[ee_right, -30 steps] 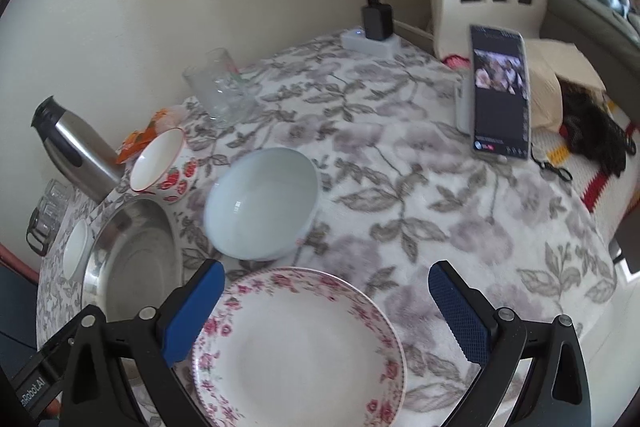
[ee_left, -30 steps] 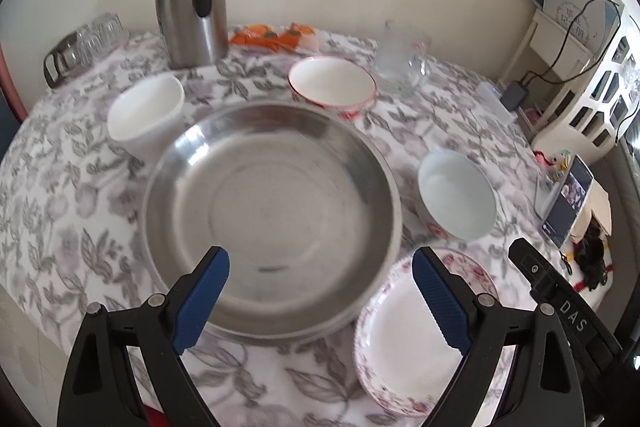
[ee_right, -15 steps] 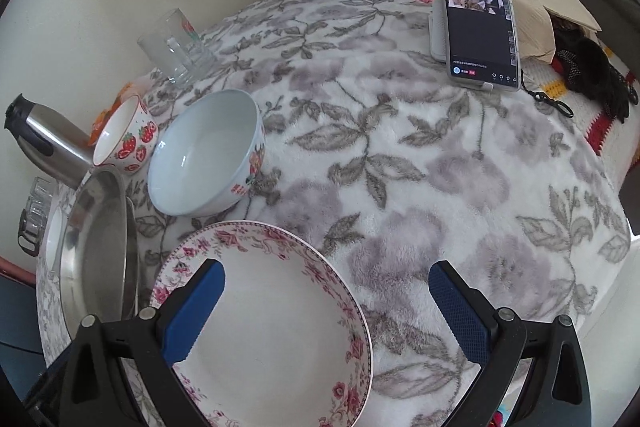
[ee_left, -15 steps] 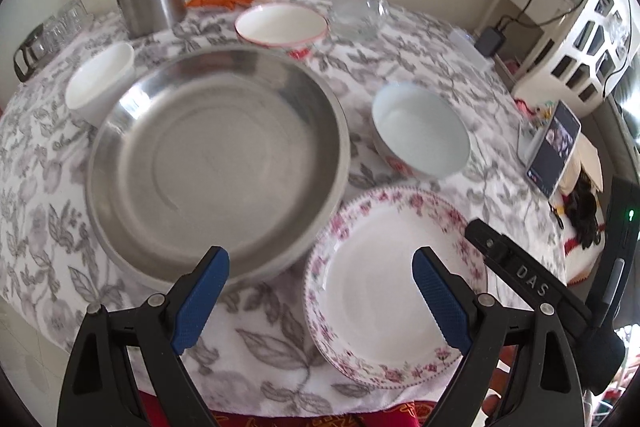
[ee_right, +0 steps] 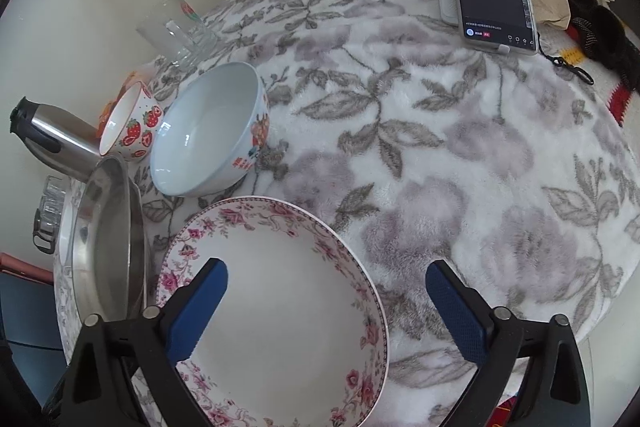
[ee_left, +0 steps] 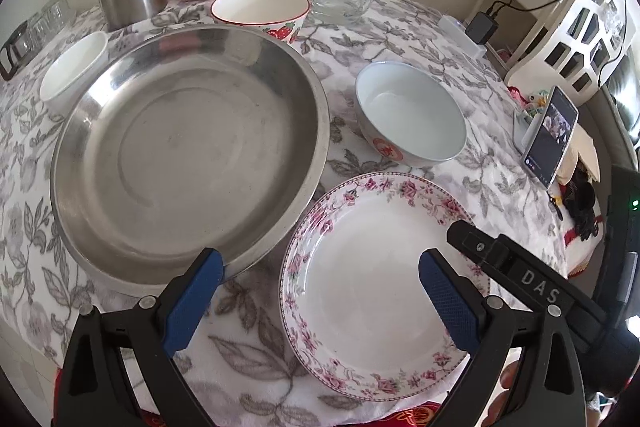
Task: Organize plates and bowls
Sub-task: 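Close both grippers on the rim of the pink floral plate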
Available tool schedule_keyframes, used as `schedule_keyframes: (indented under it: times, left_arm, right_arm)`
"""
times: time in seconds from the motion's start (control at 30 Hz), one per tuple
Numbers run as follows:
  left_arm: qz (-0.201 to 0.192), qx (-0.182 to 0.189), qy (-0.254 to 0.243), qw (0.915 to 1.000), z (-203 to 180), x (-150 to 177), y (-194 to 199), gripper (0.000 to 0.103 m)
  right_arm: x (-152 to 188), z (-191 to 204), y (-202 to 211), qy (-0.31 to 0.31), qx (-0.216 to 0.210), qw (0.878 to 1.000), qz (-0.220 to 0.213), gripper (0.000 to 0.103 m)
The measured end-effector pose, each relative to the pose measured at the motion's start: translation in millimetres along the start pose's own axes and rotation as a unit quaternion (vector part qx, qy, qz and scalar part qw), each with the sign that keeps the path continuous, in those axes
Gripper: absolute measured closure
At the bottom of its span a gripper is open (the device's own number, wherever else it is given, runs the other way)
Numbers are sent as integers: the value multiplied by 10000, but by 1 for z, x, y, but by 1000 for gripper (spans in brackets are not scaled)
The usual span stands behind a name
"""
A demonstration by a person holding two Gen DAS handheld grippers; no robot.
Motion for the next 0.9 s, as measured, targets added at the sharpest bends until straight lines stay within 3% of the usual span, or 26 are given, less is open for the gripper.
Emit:
schedule_keyframes:
  times: [0.2, 0.27, 0.33, 0.57, 0.73, 0.83, 0.9]
  left_arm:
    - [111, 144, 87, 9998, -3, 6, 6, 4]
    - [27, 162, 40, 9999, -6, 6, 12, 4]
    - [-22, 138, -31, 9999, -9, 9, 17, 4]
    - [463, 230, 76, 9986, -12, 36, 9, 5]
    - [653, 212, 350, 9970, -2, 35, -2, 7]
    - [777, 174, 483, 9957, 4, 35, -12, 19]
    - [905, 192, 605, 9939, 8, 37, -18, 33]
  right_arm:
    - [1, 3, 7, 16, -68, 9999, -92, 19]
    - [1, 3, 7, 18, -46, 9999, -92, 31]
    - [2, 3, 7, 7, -58, 10000, -73, 34]
    - [5, -1, 6, -30, -32, 10000, -11, 52]
    - [8, -5, 6, -40, 42, 10000, -1, 63]
    - [9, -9, 6, -60, 102, 9999, 10, 71]
    - [9, -10, 8, -71, 108, 9999, 4, 74]
Point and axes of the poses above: each gripper's, at about its wrist camera, not at the fingertips, and y roughly against the way its jaws point, z to its left, x to its underside, the point moved 9 cm from there along -y, roughly the way its jaws point, and after that the axes turned 14 degrees about y, right-handed, at the moved point
